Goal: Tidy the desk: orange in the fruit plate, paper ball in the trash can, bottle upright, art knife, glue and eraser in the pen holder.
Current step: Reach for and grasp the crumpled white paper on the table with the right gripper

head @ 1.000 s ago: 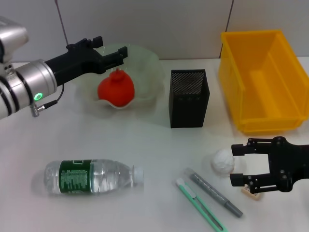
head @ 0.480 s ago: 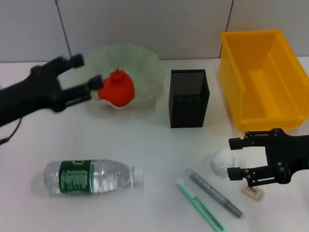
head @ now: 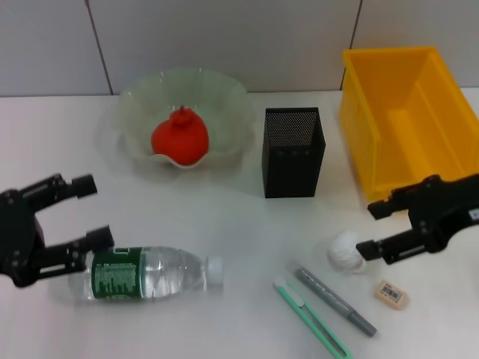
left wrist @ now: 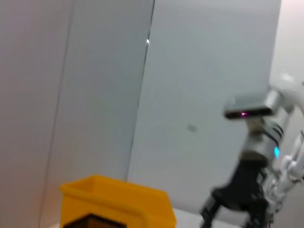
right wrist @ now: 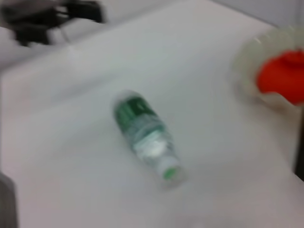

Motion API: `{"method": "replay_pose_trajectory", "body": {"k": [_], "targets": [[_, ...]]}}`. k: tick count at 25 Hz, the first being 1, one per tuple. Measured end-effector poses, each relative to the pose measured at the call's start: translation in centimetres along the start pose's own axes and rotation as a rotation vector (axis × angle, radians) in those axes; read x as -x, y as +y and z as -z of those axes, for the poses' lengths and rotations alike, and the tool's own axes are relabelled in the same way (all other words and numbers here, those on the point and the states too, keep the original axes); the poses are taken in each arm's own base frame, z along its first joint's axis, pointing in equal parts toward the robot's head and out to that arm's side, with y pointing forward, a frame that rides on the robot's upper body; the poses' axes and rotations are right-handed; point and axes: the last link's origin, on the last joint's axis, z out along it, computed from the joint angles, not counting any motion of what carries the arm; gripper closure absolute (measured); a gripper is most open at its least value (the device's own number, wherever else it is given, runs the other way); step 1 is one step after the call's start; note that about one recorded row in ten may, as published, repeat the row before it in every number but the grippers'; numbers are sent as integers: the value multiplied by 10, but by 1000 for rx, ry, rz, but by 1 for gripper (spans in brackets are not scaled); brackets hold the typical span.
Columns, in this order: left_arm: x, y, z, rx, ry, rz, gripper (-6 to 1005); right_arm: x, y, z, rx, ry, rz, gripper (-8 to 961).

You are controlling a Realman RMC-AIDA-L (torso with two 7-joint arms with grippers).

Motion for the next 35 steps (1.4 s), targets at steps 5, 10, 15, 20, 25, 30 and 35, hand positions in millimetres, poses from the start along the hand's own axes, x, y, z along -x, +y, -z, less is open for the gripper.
{"method": "replay_pose_trajectory", "body": {"k": [5,10,15,20,25,30,35], "targets": [[9,3,2,-6,-37,16,140,22,-8,2,-143,182,-79,158],[10,2,0,-9,-42,11,140,34,-13,-5,-200,275,-153,164],[13,2,-4,-3,-55,14,139,35,-14,-22,-200,326,-194,170],[16,7,-6,40,-76,-1,139,32,-18,-39,-184,352,-241,176],[16,9,-6,48,-74,-1,139,31,-22,-52,-226,389,-257,182],[18,11,-5,50,-71,5,139,32,-24,-64,-246,407,-248,188],[21,15,-8,57,-58,11,139,32,-25,-80,-225,436,-252,194]]}}
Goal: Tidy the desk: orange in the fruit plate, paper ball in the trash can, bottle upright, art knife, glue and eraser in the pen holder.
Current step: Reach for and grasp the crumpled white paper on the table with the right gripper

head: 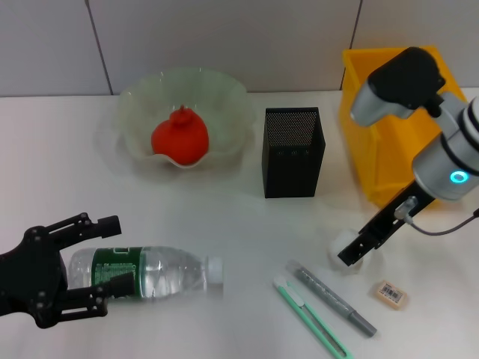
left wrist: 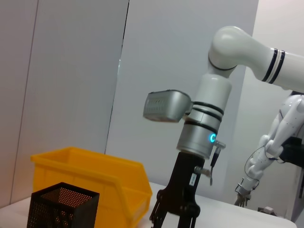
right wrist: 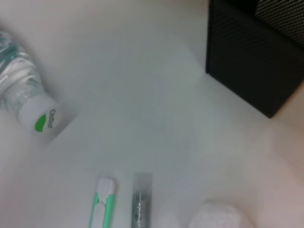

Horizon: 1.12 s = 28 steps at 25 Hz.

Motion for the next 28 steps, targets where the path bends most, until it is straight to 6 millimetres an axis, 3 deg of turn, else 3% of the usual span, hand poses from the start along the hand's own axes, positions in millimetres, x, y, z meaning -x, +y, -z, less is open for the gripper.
{"method": "replay_pose_trajectory", "body": {"k": [18,23,28], "targets": [[3,1,0,-9,12,3,140,9,4,-26,-40,39,12,216],[4,1,0,-13,12,6,140,9,6,-26,-45,55,25,222],[5,2,2,-18,12,6,140,11,6,-21,-47,46,32,294]]}}
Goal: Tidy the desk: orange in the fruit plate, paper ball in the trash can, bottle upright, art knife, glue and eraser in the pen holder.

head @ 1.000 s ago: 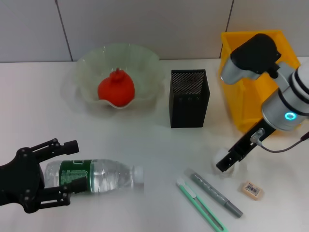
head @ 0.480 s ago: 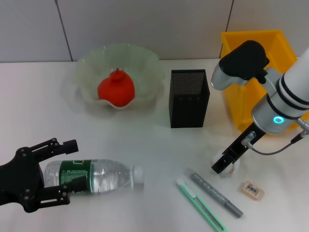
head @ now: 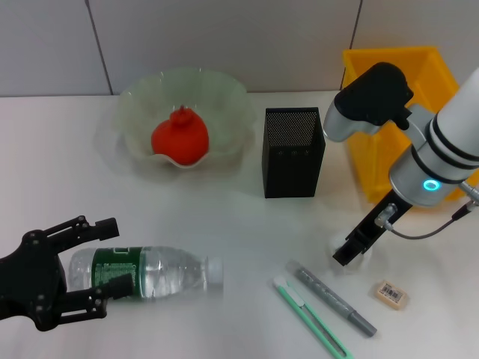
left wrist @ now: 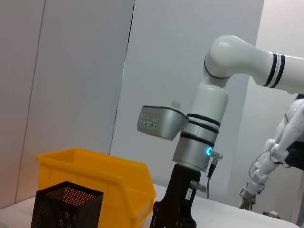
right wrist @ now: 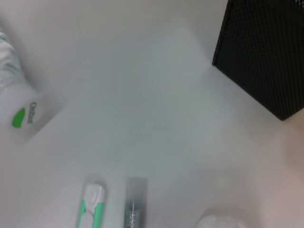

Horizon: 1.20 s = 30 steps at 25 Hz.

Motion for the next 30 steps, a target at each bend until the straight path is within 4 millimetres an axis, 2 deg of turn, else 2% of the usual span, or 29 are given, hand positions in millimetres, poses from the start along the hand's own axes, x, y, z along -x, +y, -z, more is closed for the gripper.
{"method": "replay_pose_trajectory", "body": {"k": [6,11,14,18,22,30], "targets": [[1,1,0,-2,2,2,140,-4,8,28,9,-7,38,381],[2,1,1,-4,1,3,139,-15,13,74,-41,-56,45,386],[3,1,2,-6,-1,-2,139,-21,9,105,-119,-131,23,385],[3,2,2,-7,0,-4,139,-29,-11,130,-250,-234,-44,381],[3,2,1,-6,3,-2,139,-34,-33,127,-323,-327,-89,377],[3,2,2,-20,16,-1,139,-30,-68,86,-356,-449,-136,368]]}}
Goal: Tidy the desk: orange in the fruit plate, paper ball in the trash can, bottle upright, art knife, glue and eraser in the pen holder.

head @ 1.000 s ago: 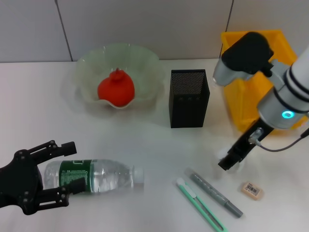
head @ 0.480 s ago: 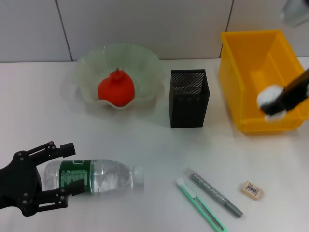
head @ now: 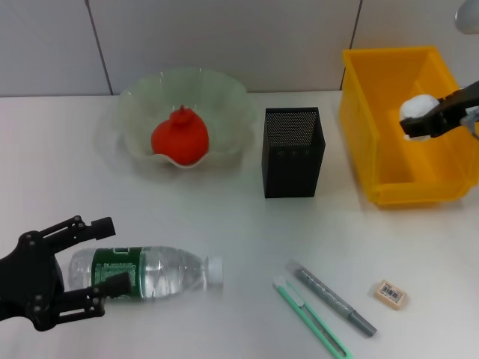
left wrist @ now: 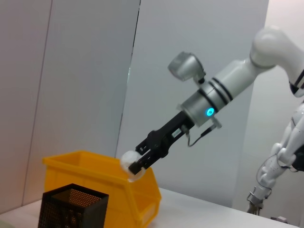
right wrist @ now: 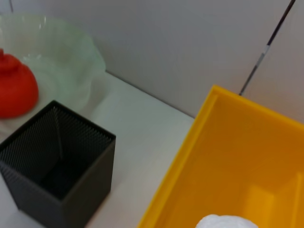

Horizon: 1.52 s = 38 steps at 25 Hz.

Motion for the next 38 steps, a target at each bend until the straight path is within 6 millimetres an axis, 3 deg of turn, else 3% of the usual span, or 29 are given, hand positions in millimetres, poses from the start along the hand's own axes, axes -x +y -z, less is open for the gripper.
{"method": "replay_pose_trajectory", "body": {"k": [5,11,14,18,19,21,22,27,30,34,38], "targets": [[-1,-1,1,-9,6,7,140,-3,-4,-16,10,-28,-36,363],[-1,-1,1,-13,11,9,140,0,-5,-14,1,-41,-29,357],[-1,-1,1,-13,13,8,140,3,-3,-10,8,-37,-15,155],[-2,-1,1,-13,14,6,140,6,7,9,54,7,16,133],[-2,-1,1,-10,15,6,140,10,16,24,84,40,41,127],[-2,-1,1,-10,15,6,140,11,19,31,96,58,53,127],[-2,-1,1,-9,15,5,140,13,27,45,108,115,84,127],[-2,-1,1,-8,11,2,140,12,48,59,109,293,177,128],[-1,-1,1,-8,9,1,140,9,58,56,116,352,215,129],[-1,-1,2,-12,6,-3,140,-5,81,37,161,478,289,129],[0,-1,1,-12,6,-4,140,-12,89,23,180,516,308,130]]}}
